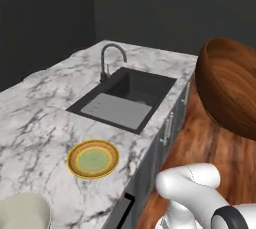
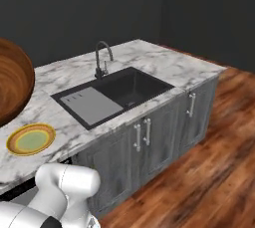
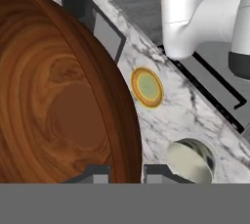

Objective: Move the bowls from the cabinet to the plates on the dining table.

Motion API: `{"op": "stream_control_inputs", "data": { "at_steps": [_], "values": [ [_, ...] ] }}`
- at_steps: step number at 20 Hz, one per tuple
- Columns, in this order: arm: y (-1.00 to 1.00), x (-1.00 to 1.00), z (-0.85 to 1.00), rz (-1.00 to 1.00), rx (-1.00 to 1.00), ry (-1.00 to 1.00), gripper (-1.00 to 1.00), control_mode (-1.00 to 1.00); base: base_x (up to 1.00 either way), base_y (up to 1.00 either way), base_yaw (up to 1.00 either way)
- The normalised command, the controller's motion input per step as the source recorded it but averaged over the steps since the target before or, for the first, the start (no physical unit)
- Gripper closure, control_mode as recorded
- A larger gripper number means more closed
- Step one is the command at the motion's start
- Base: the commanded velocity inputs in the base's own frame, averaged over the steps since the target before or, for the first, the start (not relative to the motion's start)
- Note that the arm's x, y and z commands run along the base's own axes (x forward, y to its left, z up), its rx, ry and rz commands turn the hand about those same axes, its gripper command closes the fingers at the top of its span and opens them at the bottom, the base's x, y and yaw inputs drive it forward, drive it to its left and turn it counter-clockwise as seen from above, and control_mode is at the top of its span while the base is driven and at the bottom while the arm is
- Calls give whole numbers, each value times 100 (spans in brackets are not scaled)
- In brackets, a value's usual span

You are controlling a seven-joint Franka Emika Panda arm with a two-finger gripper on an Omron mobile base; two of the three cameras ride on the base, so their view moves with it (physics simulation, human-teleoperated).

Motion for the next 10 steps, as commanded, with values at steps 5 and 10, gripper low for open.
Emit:
{"op": "stream_control_inputs", "data": {
  "at_steps": [5, 10],
  "values": [
    [0, 0, 0, 0, 0, 0, 100, 100, 0, 0, 49],
    [0, 0, 0, 0, 0, 0, 100, 100, 0, 0, 40]
  ]
}}
